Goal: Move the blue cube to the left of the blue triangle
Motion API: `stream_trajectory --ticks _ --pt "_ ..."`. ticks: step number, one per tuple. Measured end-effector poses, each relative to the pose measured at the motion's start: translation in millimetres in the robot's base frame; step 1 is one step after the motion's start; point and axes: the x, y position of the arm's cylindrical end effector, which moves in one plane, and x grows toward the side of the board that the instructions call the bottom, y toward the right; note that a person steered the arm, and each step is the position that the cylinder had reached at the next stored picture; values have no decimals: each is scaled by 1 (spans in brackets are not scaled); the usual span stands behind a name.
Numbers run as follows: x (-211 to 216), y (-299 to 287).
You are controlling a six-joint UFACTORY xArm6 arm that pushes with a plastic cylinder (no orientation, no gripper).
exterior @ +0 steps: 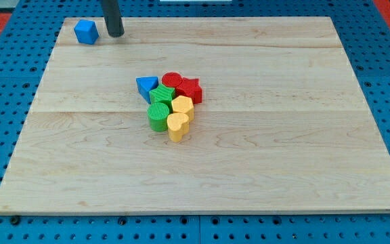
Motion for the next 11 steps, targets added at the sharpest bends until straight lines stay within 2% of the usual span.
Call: stream_trajectory --ticks 1,3,5,6,7,8,11 --pt "-68 4" --pt "-54 -60" --pt "-13 -108" --pt "14 -53" --pt "15 15" --pt "65 -4" --pt "95 59"
